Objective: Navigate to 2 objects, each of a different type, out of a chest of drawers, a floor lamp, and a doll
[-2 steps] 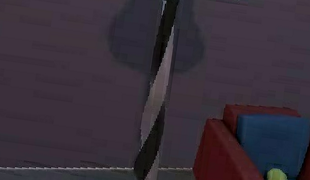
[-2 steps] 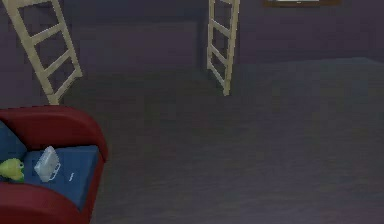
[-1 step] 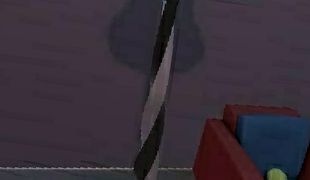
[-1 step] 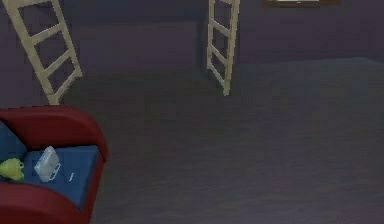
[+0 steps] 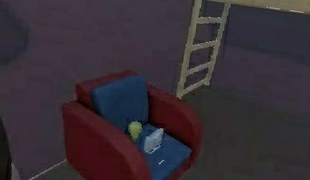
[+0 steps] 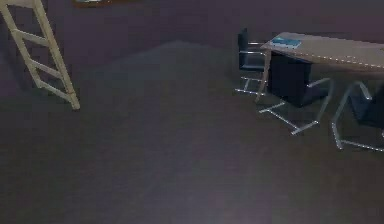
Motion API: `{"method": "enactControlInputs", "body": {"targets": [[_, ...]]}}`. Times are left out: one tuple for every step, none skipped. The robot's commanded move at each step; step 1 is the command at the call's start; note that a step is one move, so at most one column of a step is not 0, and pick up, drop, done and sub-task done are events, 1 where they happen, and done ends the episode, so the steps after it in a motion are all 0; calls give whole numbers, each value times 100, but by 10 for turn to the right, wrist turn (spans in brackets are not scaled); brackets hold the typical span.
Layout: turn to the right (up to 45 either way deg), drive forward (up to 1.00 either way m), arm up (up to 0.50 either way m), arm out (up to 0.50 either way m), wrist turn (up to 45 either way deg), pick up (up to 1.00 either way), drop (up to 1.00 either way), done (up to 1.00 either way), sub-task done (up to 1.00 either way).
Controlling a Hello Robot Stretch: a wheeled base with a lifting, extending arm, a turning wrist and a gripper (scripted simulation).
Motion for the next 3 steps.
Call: {"method": "enactControlInputs", "body": {"targets": [[450, 0, 0, 0, 0, 0, 0, 0, 0], [60, 0, 0, 0, 0, 0, 0, 0, 0], [0, 35, 0, 0, 0, 0, 0, 0, 0]]}}
